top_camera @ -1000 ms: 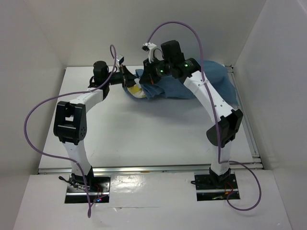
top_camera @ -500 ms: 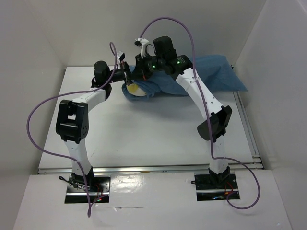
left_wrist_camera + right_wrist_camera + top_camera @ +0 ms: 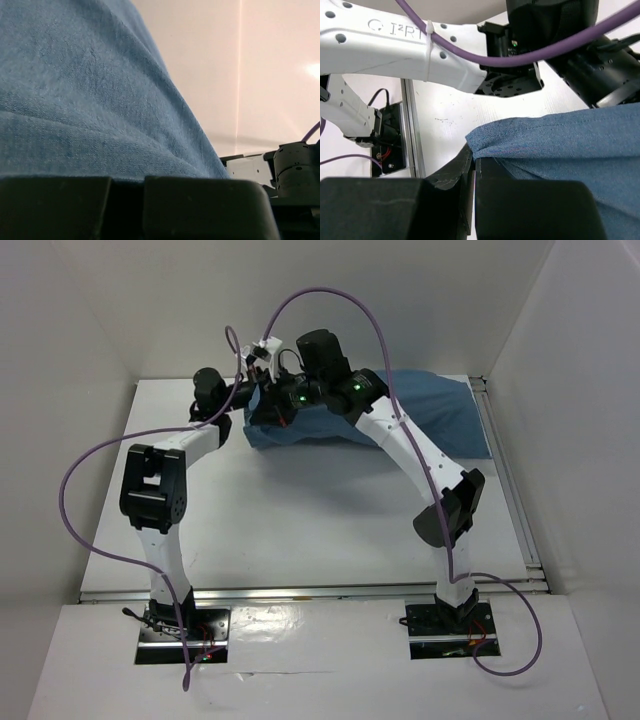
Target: Put the pillow into the pillowcase
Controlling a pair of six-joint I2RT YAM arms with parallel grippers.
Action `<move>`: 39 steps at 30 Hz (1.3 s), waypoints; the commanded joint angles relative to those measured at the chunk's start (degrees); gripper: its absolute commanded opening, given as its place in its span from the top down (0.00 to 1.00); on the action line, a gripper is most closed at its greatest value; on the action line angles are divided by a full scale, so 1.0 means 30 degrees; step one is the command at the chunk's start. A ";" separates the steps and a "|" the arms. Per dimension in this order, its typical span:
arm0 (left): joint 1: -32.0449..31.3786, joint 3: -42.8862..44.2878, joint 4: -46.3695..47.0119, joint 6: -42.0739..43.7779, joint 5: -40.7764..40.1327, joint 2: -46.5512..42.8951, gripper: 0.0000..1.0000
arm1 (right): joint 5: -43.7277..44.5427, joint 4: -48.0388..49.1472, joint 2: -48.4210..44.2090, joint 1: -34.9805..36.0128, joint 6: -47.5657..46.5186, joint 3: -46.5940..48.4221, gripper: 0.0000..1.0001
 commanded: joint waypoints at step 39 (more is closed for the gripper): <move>-0.4229 -0.0702 0.0908 0.0293 -0.2167 0.1936 1.00 | -0.3773 0.7161 0.1224 0.3168 0.1894 0.1546 1.00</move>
